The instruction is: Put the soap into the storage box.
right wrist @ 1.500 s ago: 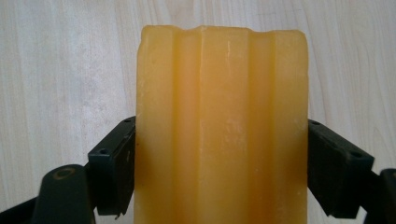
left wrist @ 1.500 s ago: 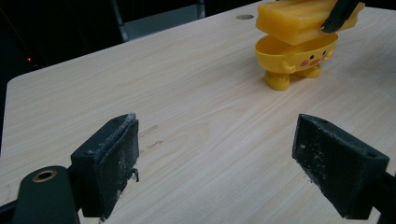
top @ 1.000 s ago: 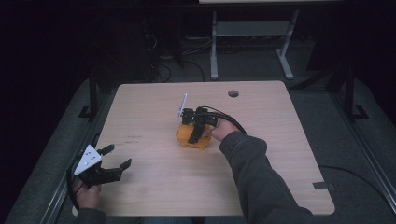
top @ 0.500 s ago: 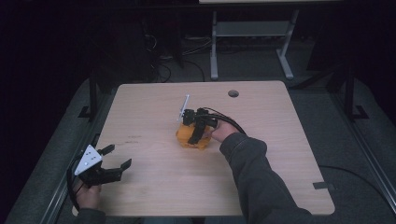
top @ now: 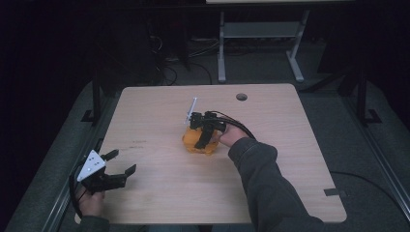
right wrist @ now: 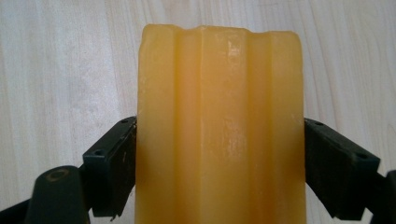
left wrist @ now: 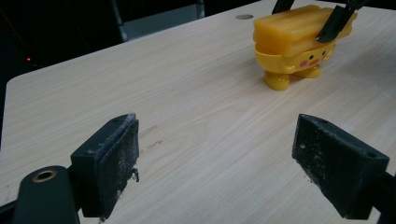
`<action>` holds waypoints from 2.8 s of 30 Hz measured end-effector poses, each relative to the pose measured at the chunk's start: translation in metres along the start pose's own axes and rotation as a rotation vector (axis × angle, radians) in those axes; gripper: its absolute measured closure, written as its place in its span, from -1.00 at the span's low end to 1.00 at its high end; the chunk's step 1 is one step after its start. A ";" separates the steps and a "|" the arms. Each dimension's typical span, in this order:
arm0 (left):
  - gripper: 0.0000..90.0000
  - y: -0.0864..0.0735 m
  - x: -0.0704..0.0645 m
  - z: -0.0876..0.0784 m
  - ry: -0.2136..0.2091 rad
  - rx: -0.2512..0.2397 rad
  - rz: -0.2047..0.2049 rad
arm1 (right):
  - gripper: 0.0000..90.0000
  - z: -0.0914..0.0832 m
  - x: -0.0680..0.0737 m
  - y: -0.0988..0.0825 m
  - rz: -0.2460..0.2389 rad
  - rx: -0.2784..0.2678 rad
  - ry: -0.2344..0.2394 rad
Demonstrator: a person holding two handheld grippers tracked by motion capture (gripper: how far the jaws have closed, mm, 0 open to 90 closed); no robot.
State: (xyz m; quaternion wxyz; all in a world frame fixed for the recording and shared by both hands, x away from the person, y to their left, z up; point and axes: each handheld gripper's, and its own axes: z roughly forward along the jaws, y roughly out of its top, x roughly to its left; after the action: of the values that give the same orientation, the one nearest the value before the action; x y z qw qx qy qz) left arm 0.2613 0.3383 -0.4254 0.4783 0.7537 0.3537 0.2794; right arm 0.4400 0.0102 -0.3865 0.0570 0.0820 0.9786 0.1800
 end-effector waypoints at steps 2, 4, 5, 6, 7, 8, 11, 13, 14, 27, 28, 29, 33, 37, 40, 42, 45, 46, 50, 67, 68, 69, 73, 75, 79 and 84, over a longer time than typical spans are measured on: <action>-0.69 0.000 0.000 0.000 -0.001 -0.001 0.002 | -0.61 -0.001 0.000 -0.001 0.001 -0.006 0.000; -0.69 0.000 0.000 0.000 -0.001 0.001 0.004 | -0.61 -0.001 0.000 -0.002 0.000 -0.008 -0.001; -0.69 0.000 0.000 0.001 0.000 0.001 0.004 | -0.61 -0.001 0.001 -0.002 -0.001 -0.009 -0.003; -0.69 0.000 0.000 0.001 0.000 0.003 0.006 | -0.61 -0.003 0.001 -0.003 0.003 -0.019 -0.001; -0.69 0.000 0.000 0.001 -0.001 0.001 0.005 | -0.61 -0.004 0.002 -0.004 0.007 -0.019 -0.004; -0.69 0.000 0.000 0.001 0.000 0.001 0.005 | -0.60 -0.003 0.001 -0.004 0.003 -0.022 -0.007; -0.69 0.000 0.000 0.001 0.000 0.003 0.009 | -0.59 -0.006 0.001 -0.006 0.003 -0.026 -0.010; -0.69 0.000 0.000 0.001 0.000 0.006 0.008 | -0.60 -0.008 0.002 -0.007 0.010 -0.036 -0.011; -0.69 0.000 0.000 0.001 0.000 0.005 0.008 | -0.60 -0.009 0.002 -0.007 0.011 -0.038 -0.017; -0.69 0.000 0.000 0.001 0.001 0.003 0.004 | -0.59 -0.024 0.004 -0.020 0.037 -0.091 -0.029; -0.69 0.000 -0.001 0.001 0.000 0.004 0.001 | -0.59 -0.025 0.005 -0.021 0.039 -0.089 -0.037; -0.69 0.000 -0.001 0.002 -0.001 0.005 0.001 | -0.59 -0.027 0.004 -0.022 0.031 -0.091 -0.043; -0.69 0.000 -0.001 0.002 -0.001 0.007 0.006 | -0.59 -0.034 0.005 -0.027 0.051 -0.115 -0.045; -0.69 0.000 0.000 0.001 -0.001 0.003 0.000 | -0.59 -0.038 0.006 -0.033 0.058 -0.122 -0.057; -0.69 0.000 -0.001 0.001 -0.001 0.009 0.004 | -0.59 -0.041 0.007 -0.037 0.061 -0.123 -0.061; -0.69 0.000 -0.001 0.001 0.000 0.008 0.005 | -0.59 -0.043 0.008 -0.040 0.059 -0.127 -0.069; -0.69 0.000 -0.001 0.001 -0.001 0.012 0.004 | -0.59 -0.047 0.008 -0.045 0.078 -0.132 -0.071; -0.69 0.000 -0.001 0.001 -0.001 0.010 0.004 | -0.59 -0.048 0.007 -0.047 0.077 -0.139 -0.068; -0.69 0.000 -0.001 0.001 -0.001 0.009 0.006 | -0.59 -0.051 0.007 -0.051 0.082 -0.140 -0.078; -0.69 0.000 -0.001 0.002 0.001 0.013 0.006 | -0.58 -0.059 0.016 -0.076 0.115 -0.155 -0.094; -0.69 0.000 -0.001 0.002 0.001 0.013 0.006 | -0.58 -0.060 0.016 -0.077 0.117 -0.163 -0.094; -0.69 0.000 -0.002 0.002 0.002 0.013 0.009 | -0.58 -0.061 0.017 -0.079 0.120 -0.163 -0.094; -0.69 0.000 -0.002 0.002 0.002 0.016 0.012 | -0.58 -0.062 0.018 -0.085 0.134 -0.171 -0.099; -0.69 0.000 -0.002 0.002 0.002 0.016 0.012 | -0.58 -0.063 0.019 -0.091 0.141 -0.168 -0.101; -0.69 0.000 -0.002 0.002 0.002 0.017 0.014 | -0.58 -0.064 0.020 -0.098 0.149 -0.170 -0.102; -0.69 0.000 -0.002 0.003 0.002 0.022 0.013 | -0.58 -0.065 0.022 -0.105 0.161 -0.173 -0.105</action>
State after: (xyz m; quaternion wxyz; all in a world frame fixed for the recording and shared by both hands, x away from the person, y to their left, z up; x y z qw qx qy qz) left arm 0.2619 0.3354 -0.4270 0.4677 0.7611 0.3523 0.2791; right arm 0.3949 -0.1045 -0.3661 0.1003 0.1644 0.9453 0.2632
